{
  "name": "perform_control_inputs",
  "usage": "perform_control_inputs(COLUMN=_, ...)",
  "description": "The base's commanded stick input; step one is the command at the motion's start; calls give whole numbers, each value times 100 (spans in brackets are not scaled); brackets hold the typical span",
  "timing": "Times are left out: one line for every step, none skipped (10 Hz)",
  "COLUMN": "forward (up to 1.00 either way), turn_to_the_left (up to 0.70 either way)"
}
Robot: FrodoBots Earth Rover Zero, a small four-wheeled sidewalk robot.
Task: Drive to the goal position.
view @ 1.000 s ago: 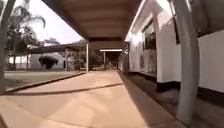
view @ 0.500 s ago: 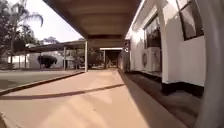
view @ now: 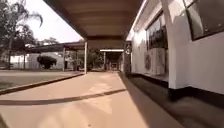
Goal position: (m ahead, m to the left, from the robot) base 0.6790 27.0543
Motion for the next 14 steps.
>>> perform_control_inputs(forward=70, turn_to_the_left=0)
perform_control_inputs(forward=70, turn_to_the_left=0)
perform_control_inputs(forward=70, turn_to_the_left=0)
perform_control_inputs(forward=70, turn_to_the_left=0)
perform_control_inputs(forward=70, turn_to_the_left=0)
perform_control_inputs(forward=70, turn_to_the_left=0)
perform_control_inputs(forward=70, turn_to_the_left=0)
perform_control_inputs(forward=70, turn_to_the_left=0)
perform_control_inputs(forward=70, turn_to_the_left=0)
perform_control_inputs(forward=70, turn_to_the_left=0)
perform_control_inputs(forward=70, turn_to_the_left=0)
perform_control_inputs(forward=70, turn_to_the_left=0)
perform_control_inputs(forward=70, turn_to_the_left=0)
perform_control_inputs(forward=70, turn_to_the_left=0)
